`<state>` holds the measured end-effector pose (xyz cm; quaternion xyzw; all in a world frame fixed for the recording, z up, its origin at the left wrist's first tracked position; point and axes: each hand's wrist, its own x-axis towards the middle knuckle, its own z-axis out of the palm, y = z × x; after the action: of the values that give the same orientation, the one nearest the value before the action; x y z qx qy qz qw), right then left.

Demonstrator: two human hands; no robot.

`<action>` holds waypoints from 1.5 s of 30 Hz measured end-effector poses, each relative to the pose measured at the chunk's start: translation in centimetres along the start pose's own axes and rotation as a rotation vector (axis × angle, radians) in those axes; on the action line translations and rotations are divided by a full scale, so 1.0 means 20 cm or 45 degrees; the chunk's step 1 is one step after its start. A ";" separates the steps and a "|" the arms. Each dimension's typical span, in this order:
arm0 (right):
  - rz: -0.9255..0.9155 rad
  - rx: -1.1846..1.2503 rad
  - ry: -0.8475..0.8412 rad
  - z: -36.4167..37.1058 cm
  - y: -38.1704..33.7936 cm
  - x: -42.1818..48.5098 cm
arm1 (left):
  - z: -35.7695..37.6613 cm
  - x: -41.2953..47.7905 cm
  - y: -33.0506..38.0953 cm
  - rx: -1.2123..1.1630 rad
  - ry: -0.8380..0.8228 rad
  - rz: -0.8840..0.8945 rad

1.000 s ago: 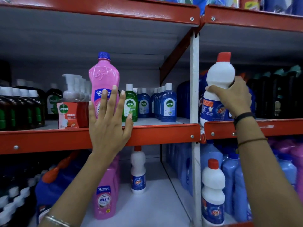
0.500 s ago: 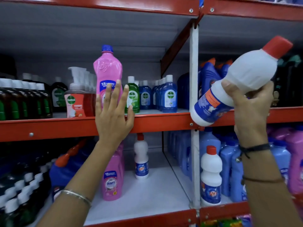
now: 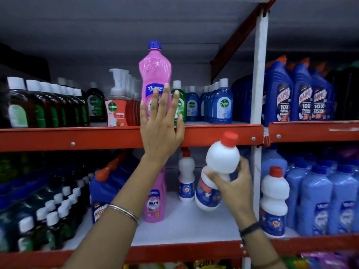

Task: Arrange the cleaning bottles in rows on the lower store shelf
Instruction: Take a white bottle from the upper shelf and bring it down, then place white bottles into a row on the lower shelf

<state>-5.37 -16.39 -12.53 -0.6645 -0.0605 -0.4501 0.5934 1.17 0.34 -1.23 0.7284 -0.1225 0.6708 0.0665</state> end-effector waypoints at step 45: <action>0.135 -0.683 -0.039 0.50 0.59 -0.01 | 0.01 0.00 0.00 -0.049 0.051 0.001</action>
<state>7.01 -11.24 -20.19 -0.8070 0.0868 -0.4081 0.4180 1.25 0.29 -1.32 0.7133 -0.1344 0.6829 0.0826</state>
